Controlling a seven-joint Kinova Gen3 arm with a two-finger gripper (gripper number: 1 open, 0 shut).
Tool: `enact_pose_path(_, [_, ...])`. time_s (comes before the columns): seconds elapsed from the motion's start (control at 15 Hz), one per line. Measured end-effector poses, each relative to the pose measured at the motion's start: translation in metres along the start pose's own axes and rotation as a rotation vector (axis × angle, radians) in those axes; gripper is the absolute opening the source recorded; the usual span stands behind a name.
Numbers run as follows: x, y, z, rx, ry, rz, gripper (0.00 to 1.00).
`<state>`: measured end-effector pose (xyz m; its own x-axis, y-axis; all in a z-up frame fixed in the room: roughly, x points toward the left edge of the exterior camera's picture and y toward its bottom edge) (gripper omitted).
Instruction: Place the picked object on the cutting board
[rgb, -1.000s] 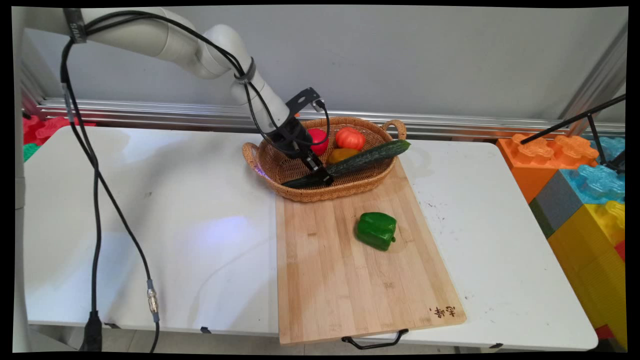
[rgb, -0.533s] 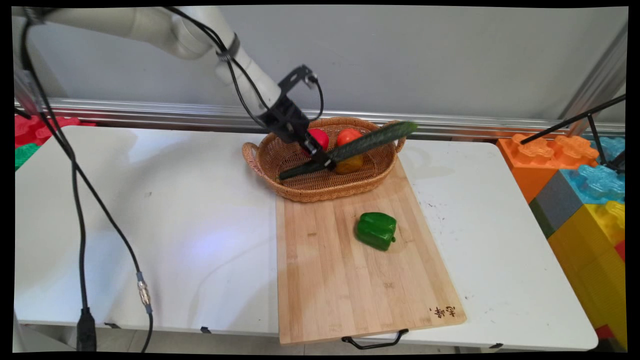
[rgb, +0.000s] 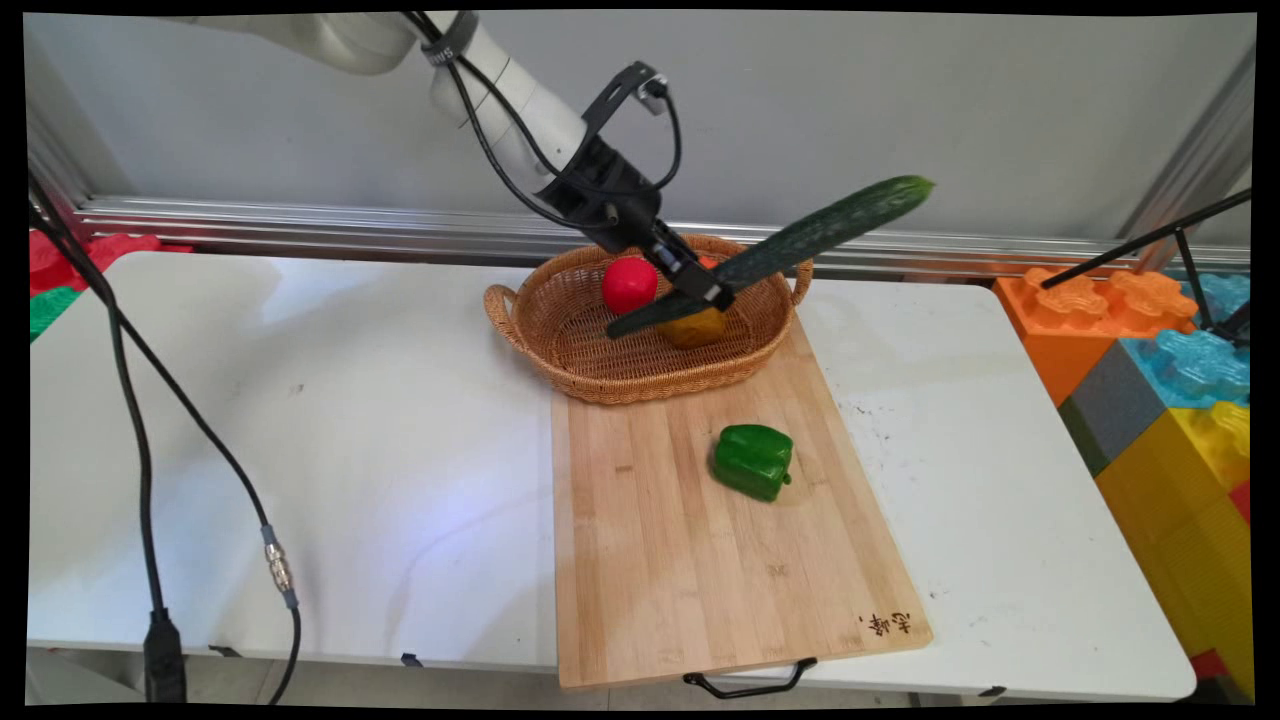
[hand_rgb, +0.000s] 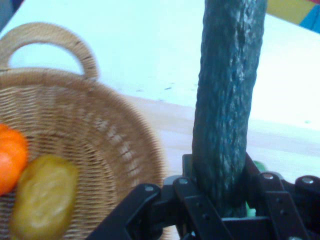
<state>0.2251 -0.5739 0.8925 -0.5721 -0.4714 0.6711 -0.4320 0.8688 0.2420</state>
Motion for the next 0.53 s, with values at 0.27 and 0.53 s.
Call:
enact_pose_path(0.27, [0.002, 0.042, -0.003, -0.031, -0.043, 0.026, 0.00])
enact_pose_path(0.53, [-0.015, 0.084, -0.005, -0.081, -0.134, 0.062, 0.00])
